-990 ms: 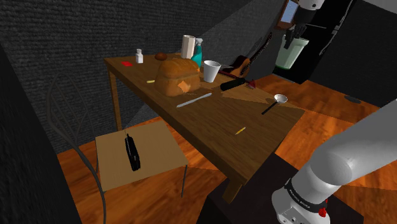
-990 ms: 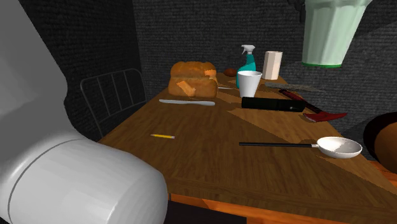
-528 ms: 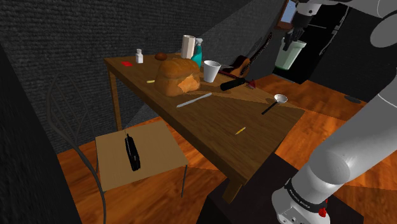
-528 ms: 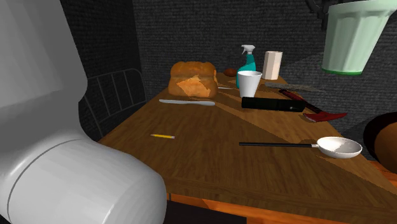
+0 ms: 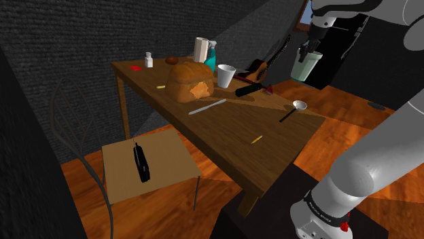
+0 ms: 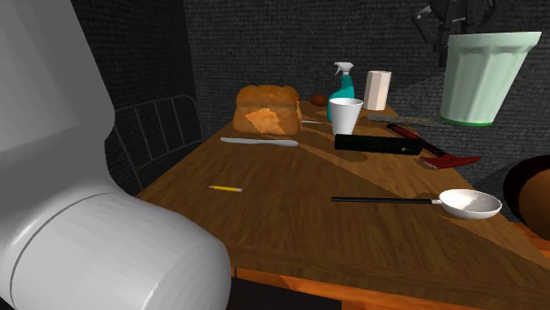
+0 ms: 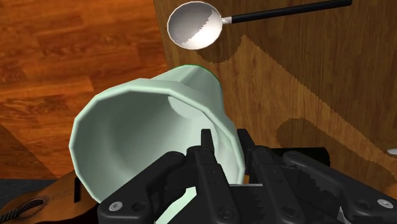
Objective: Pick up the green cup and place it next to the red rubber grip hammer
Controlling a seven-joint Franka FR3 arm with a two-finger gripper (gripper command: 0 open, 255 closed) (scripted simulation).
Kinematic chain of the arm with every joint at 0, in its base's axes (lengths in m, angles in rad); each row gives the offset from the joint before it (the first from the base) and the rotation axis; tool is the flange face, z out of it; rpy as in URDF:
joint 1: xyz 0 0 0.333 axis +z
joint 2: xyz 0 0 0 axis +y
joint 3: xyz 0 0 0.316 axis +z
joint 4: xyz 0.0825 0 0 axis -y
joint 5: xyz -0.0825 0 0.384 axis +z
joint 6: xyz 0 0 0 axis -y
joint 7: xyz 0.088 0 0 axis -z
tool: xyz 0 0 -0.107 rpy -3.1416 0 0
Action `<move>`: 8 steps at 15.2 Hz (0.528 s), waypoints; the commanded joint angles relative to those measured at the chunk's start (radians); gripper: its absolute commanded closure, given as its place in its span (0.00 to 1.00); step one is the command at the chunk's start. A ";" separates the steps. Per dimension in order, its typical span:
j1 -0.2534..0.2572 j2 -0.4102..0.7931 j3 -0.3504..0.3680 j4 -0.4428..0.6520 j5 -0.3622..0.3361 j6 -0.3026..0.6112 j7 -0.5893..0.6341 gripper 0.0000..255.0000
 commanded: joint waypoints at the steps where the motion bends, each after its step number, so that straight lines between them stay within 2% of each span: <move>1: -0.001 -0.006 0.000 -0.033 -0.004 0.029 0.004 1.00; 8: -0.003 -0.019 -0.001 -0.140 -0.014 0.123 0.017 1.00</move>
